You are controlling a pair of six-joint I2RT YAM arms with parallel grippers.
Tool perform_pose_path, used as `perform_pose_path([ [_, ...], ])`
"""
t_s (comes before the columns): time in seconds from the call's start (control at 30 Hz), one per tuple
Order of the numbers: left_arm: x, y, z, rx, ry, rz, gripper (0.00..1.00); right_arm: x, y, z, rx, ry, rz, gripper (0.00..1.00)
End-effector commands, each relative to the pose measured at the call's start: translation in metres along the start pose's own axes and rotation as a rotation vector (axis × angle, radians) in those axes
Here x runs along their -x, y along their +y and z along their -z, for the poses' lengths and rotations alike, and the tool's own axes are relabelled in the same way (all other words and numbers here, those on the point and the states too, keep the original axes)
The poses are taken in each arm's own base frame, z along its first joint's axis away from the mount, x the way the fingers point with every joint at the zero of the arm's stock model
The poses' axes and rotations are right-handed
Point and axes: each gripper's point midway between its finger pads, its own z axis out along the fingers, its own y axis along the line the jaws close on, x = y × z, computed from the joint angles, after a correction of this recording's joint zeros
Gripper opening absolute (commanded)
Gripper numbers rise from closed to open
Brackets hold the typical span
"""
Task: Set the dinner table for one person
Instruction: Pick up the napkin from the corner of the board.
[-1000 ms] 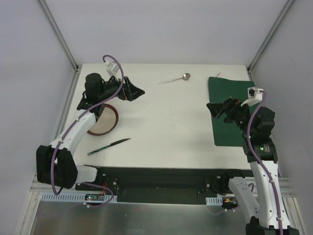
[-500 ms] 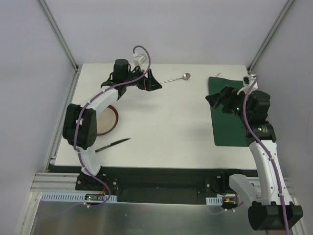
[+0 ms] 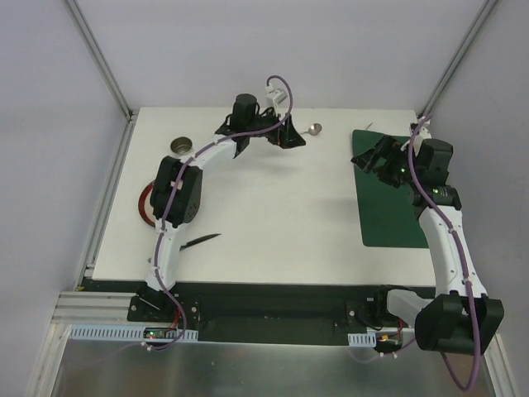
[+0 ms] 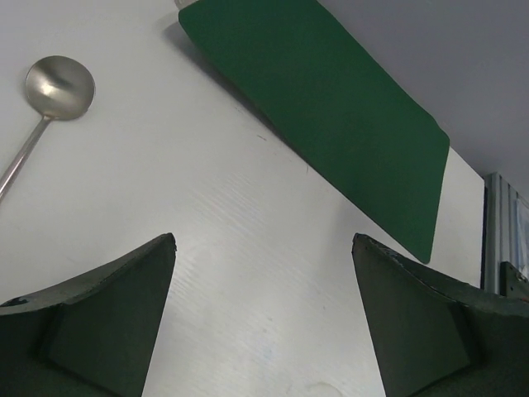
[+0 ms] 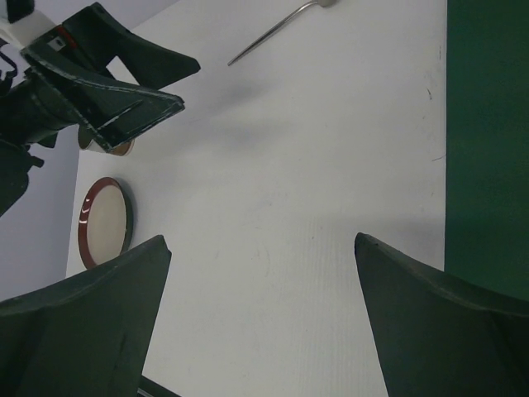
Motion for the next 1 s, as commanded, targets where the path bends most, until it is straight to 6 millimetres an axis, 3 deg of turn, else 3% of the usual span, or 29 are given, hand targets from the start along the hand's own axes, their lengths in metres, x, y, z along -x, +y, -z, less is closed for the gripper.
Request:
perform_pose_path([
  [0.0, 0.015, -0.003, -0.031, -0.075, -0.073, -0.03, 0.87, 0.021, 0.014, 0.012, 0.054, -0.073, 0.029, 0.96],
  [0.1, -0.007, 0.012, -0.053, -0.111, -0.069, 0.064, 0.87, 0.02, 0.01, 0.012, 0.049, -0.078, 0.025, 0.96],
  [0.13, 0.003, 0.005, -0.056, -0.153, -0.103, 0.075, 0.87, 0.02, 0.008, 0.012, 0.045, -0.079, 0.02, 0.96],
  [0.2, -0.006, 0.008, -0.062, -0.193, -0.1, 0.111, 0.88, 0.018, 0.005, 0.01, 0.04, -0.07, 0.013, 0.96],
  [0.23, 0.0, 0.003, -0.062, -0.229, -0.135, 0.111, 0.88, 0.017, 0.003, 0.009, 0.039, -0.067, 0.009, 0.96],
  [0.4, -0.004, 0.002, -0.067, -0.29, -0.138, 0.135, 0.89, 0.013, -0.006, -0.001, 0.028, -0.046, -0.011, 0.96],
  [0.57, 0.001, -0.003, -0.061, -0.248, -0.104, 0.07, 0.87, 0.014, -0.028, -0.018, -0.039, -0.027, -0.046, 0.96],
  [0.6, 0.011, -0.013, -0.053, -0.217, -0.086, 0.065, 0.87, 0.015, -0.031, -0.022, -0.047, -0.024, -0.059, 0.96],
  [0.67, 0.008, -0.004, -0.045, -0.114, -0.079, -0.013, 0.87, 0.02, -0.04, -0.035, -0.07, -0.013, -0.087, 0.96],
  [0.7, 0.021, -0.018, -0.032, -0.069, -0.072, -0.032, 0.88, 0.023, -0.042, -0.04, -0.07, -0.009, -0.1, 0.96],
  [0.73, 0.014, -0.005, -0.027, 0.02, -0.067, -0.076, 0.88, 0.036, -0.039, -0.044, -0.062, -0.03, -0.114, 0.96],
  [0.77, 0.016, -0.004, -0.019, 0.066, -0.06, -0.091, 0.88, 0.035, -0.048, -0.056, -0.075, -0.005, -0.14, 0.97],
  [0.8, 0.033, -0.018, -0.005, 0.096, -0.084, -0.125, 0.88, 0.04, -0.049, -0.063, -0.072, -0.004, -0.147, 0.97],
  [0.83, 0.019, -0.01, 0.003, 0.152, -0.048, -0.123, 0.88, 0.045, -0.05, -0.069, -0.071, -0.003, -0.153, 0.97],
  [0.97, 0.025, -0.012, 0.04, 0.319, -0.075, -0.141, 0.88, 0.078, -0.069, -0.109, -0.104, -0.017, -0.132, 0.98],
])
